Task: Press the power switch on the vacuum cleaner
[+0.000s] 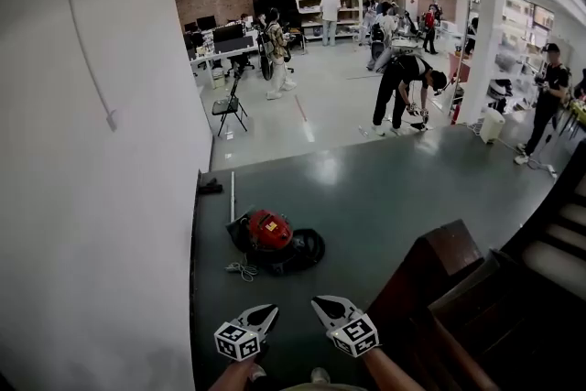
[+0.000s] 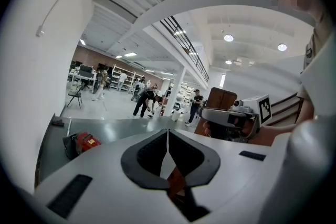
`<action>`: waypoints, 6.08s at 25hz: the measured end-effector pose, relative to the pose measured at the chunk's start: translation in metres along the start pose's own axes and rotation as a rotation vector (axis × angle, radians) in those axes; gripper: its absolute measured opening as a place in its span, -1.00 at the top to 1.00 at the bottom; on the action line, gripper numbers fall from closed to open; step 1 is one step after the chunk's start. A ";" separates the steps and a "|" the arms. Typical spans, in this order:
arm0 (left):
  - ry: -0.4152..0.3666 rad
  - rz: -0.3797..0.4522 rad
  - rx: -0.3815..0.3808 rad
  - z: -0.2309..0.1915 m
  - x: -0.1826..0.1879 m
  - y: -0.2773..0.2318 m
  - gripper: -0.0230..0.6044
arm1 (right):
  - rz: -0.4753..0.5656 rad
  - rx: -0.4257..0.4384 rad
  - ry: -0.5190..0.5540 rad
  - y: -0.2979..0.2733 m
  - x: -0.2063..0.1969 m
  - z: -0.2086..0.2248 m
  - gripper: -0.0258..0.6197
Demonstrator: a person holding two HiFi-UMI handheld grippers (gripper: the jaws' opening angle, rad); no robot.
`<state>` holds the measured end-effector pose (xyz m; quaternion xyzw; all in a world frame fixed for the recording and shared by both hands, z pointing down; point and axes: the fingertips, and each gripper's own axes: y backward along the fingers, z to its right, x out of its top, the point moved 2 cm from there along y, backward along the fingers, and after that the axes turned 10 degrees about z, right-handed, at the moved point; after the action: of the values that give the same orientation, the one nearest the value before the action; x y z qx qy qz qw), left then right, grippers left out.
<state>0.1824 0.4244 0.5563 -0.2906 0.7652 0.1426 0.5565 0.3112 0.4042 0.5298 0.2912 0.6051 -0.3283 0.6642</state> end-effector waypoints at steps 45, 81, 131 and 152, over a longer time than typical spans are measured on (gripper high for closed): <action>-0.002 -0.024 -0.127 -0.296 0.117 -0.056 0.91 | 0.027 -0.307 -0.062 -0.265 0.015 0.084 0.89; -0.006 -0.032 -0.228 -0.519 0.214 -0.288 0.91 | 0.010 -0.405 -0.030 -0.470 0.051 0.302 0.89; 0.053 -0.597 -0.089 -0.762 -0.053 -0.456 0.92 | -0.694 -0.413 -0.207 -0.679 -0.462 0.497 0.89; 0.086 -0.697 -0.063 -0.800 -0.178 -0.501 0.92 | -1.066 -0.206 -0.142 -0.715 -0.703 0.472 0.89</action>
<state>-0.0926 -0.3538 1.0468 -0.5569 0.6379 -0.0447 0.5300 0.0000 -0.3463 1.2831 -0.1449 0.6516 -0.5773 0.4702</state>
